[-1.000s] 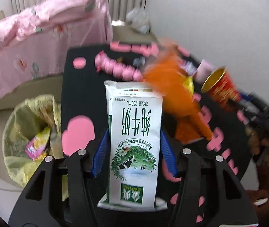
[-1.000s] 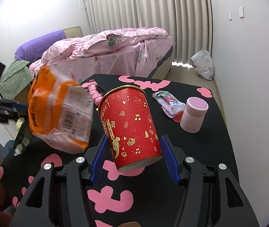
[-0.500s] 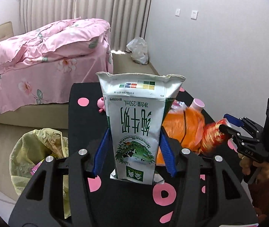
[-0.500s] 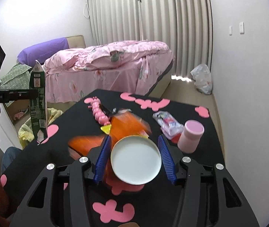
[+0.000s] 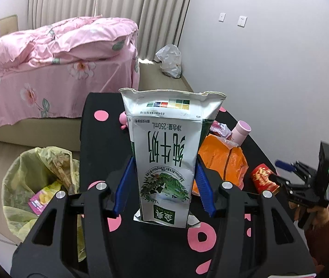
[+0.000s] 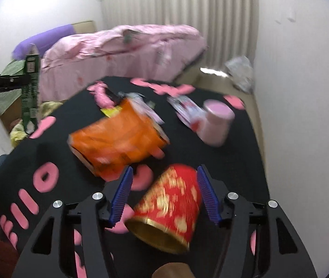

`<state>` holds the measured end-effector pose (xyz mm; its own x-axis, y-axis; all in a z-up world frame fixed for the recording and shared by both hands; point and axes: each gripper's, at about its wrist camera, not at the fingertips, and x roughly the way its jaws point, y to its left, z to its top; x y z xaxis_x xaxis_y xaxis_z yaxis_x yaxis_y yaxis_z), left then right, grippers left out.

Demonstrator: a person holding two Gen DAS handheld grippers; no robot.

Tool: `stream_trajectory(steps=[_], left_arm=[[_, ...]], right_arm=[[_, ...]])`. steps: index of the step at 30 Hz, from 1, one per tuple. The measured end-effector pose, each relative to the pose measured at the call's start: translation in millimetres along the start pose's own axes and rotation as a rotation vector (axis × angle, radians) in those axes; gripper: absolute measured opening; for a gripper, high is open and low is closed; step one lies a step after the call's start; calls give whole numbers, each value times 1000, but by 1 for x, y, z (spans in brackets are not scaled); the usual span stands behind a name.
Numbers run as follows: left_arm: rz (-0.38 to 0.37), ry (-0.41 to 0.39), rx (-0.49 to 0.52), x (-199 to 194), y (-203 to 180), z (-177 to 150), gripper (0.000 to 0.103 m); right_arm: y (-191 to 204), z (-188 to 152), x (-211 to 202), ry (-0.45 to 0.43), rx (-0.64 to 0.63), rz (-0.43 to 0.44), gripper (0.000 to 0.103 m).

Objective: Collect trash
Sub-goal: 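Carry the milk carton and red cup to the bin and open both tools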

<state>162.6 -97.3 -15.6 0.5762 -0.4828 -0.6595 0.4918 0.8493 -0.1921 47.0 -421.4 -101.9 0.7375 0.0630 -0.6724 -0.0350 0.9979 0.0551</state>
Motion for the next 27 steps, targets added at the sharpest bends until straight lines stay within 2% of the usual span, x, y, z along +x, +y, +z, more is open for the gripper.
stream_trajectory(steps=[3, 8, 12, 17, 23, 27], left_arm=[[-4, 8, 0, 8, -3, 0, 48], [-5, 18, 0, 12, -6, -3, 48], [-1, 6, -9, 8, -4, -4, 48], [0, -35, -34, -8, 6, -2, 48], [35, -111, -56, -41, 22, 3, 48], [88, -174, -73, -71, 42, 4, 48]], right_arm=[[-17, -19, 5, 50, 98, 2, 56], [-26, -27, 14, 86, 191, 87, 58], [-12, -19, 6, 68, 115, 60, 45], [8, 7, -19, -34, 34, 34, 44], [47, 59, -41, -180, -70, 107, 44], [87, 93, -43, -261, -141, 176, 44]])
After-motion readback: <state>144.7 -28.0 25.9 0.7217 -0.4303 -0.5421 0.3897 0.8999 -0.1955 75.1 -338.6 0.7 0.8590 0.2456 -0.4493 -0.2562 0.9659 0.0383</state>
